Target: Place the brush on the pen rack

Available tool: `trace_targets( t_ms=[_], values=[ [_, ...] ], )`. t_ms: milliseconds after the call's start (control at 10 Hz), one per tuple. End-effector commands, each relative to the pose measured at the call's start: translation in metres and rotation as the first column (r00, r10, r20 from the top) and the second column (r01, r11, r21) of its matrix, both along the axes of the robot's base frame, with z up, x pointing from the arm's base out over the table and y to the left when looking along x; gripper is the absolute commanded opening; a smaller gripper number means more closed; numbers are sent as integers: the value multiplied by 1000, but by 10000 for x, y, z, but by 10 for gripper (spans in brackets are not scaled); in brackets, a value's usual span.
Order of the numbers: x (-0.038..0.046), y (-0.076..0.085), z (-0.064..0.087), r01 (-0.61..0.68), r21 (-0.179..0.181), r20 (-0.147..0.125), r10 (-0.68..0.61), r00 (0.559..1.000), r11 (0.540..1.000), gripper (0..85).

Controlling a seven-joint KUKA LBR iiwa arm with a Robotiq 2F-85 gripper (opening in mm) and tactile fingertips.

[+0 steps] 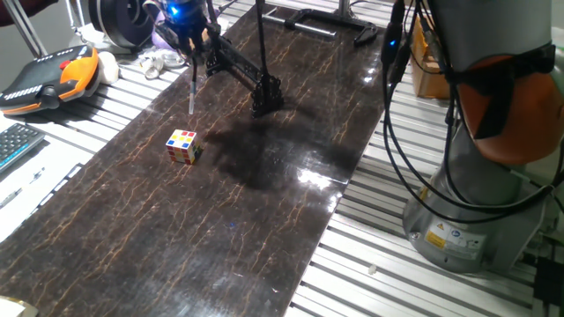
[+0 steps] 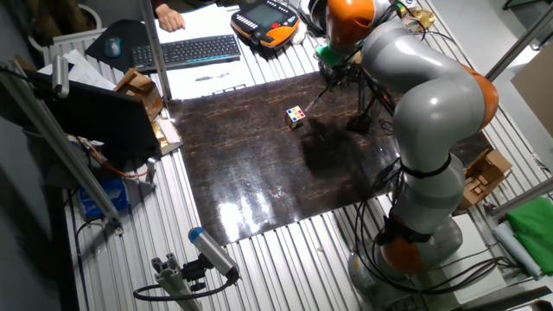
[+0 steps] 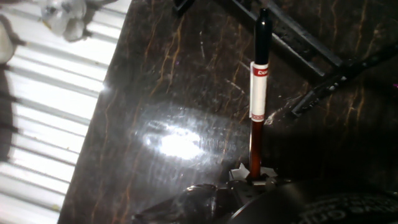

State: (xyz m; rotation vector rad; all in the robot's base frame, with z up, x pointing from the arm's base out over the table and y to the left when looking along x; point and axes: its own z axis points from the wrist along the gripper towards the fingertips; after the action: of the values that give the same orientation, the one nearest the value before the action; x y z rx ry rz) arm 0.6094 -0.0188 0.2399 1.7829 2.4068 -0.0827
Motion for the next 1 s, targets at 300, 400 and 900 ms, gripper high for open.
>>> trace_targets(
  t_ms=[300,400,900],
  values=[
    [-10,-39,48,37,-22,10,-37,999,999,10],
    [-3,-60,68,39,-16,7,-39,999,999,10],
    [1,-61,67,82,-37,22,-81,996,996,10]
  ],
)
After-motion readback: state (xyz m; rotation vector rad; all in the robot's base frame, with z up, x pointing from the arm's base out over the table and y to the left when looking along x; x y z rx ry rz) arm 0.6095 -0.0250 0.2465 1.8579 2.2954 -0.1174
